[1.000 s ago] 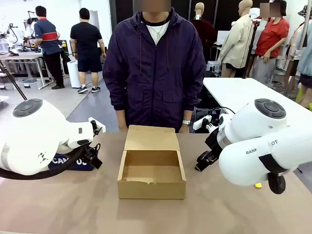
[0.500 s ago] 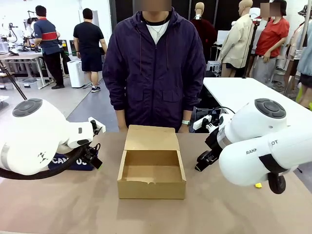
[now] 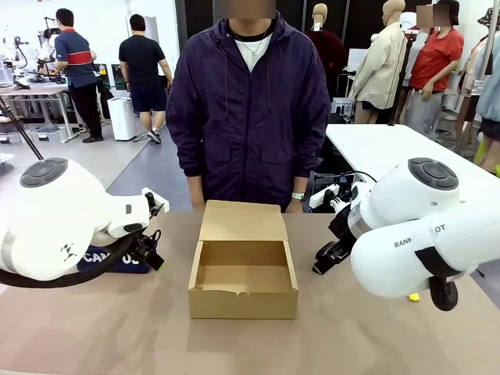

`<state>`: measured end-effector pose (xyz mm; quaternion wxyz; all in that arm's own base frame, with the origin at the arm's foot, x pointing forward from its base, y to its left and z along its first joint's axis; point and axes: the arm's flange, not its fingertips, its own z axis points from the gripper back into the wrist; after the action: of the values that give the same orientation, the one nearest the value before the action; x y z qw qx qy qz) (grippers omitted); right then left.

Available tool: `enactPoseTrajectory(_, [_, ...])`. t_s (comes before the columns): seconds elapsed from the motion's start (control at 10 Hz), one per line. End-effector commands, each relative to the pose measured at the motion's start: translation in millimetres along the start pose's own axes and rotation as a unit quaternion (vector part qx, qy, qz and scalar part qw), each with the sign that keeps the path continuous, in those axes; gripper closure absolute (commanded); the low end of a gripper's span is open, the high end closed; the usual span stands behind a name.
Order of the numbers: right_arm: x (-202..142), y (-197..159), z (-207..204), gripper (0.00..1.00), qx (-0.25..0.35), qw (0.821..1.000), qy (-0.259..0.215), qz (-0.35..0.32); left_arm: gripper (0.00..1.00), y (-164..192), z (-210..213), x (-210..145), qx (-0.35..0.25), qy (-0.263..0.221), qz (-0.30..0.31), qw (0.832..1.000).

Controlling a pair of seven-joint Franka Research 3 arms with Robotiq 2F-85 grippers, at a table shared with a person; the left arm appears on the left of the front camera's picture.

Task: Pack the items into the box.
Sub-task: Pick up the item indicated by the person and place it inside the Mailer Box.

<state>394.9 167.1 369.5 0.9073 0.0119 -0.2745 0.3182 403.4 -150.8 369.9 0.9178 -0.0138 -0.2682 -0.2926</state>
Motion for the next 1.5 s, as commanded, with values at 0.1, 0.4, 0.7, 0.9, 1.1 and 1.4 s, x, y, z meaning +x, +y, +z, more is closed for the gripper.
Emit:
enactPoseTrajectory(0.1, [0, 0, 0, 0.0, 0.0, 1.0, 0.0, 0.0, 0.0, 0, 0, 0, 0.0, 0.0, 0.0, 1.0])
enactPoseTrajectory(0.4, [0, 0, 0, 0.0, 0.0, 1.0, 0.0, 0.0, 0.0, 0, 0, 0, 0.0, 0.0, 0.0, 1.0])
enactPoseTrajectory(0.7, [9, -19, 20, 0.0, 0.097, 0.995, 0.013, -0.015, 0.0, 11, 43, 21, -0.104, -0.01, 0.02, 0.994])
enactPoseTrajectory(0.9, [25, -54, 63, 0.0, 0.169, 0.972, 0.007, -0.161, 0.0, 21, 105, 40, -0.201, -0.003, 0.137, 0.97])
enactPoseTrajectory(1.1, [10, -106, 128, 0.0, 0.283, 0.921, -0.04, -0.265, 0.0, 58, 179, 27, -0.315, -0.075, 0.19, 0.927])
enactPoseTrajectory(1.4, [-90, -207, 191, 0.0, 0.321, 0.797, -0.175, -0.481, 0.0, 147, 250, -62, -0.269, -0.192, 0.333, 0.883])
